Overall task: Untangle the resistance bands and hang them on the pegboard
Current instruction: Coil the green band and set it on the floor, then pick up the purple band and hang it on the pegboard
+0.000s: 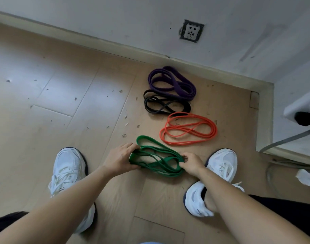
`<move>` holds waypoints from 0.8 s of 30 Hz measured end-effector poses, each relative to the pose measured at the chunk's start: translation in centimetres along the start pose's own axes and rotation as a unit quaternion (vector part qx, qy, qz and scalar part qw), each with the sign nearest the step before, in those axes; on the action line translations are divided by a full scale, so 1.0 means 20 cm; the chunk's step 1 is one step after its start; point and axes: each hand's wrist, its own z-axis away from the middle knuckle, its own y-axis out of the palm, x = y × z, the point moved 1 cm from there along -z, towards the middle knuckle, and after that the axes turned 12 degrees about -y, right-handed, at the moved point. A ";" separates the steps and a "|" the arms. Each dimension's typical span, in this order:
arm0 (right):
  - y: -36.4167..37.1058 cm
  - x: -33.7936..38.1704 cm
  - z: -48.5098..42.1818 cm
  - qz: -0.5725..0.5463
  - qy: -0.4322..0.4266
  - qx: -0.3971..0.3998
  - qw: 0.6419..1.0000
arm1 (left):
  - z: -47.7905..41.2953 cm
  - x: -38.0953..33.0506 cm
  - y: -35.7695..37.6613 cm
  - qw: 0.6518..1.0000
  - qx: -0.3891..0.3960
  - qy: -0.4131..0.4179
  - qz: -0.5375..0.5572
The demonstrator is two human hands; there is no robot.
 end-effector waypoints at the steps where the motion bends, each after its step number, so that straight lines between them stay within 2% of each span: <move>1: 0.00 0.00 0.00 0.001 -0.001 0.000 1.000 | 0.01 0.00 0.00 1.000 0.002 -0.003 -0.010; 4: 0.01 0.01 0.00 -0.001 0.002 0.002 1.000 | 0.03 0.00 0.00 0.995 0.049 -0.041 -0.072; 7: 0.00 0.02 -0.01 -0.006 0.005 0.001 1.000 | 0.05 0.02 0.03 0.986 0.127 -0.106 -0.017; 10: -0.01 0.06 -0.04 -0.009 0.000 -0.015 1.000 | 0.04 0.04 0.01 0.983 0.155 -0.100 0.027; 14: -0.06 0.13 -0.07 -0.007 -0.018 -0.086 0.996 | -0.02 0.05 -0.07 0.975 0.135 -0.141 0.107; 18: -0.14 0.19 -0.12 -0.015 -0.055 -0.124 0.991 | -0.13 0.04 -0.15 0.946 0.056 -0.208 0.243; 24: -0.38 0.28 -0.27 -0.072 -0.090 -0.191 0.975 | -0.39 -0.03 -0.34 0.923 0.000 -0.231 0.307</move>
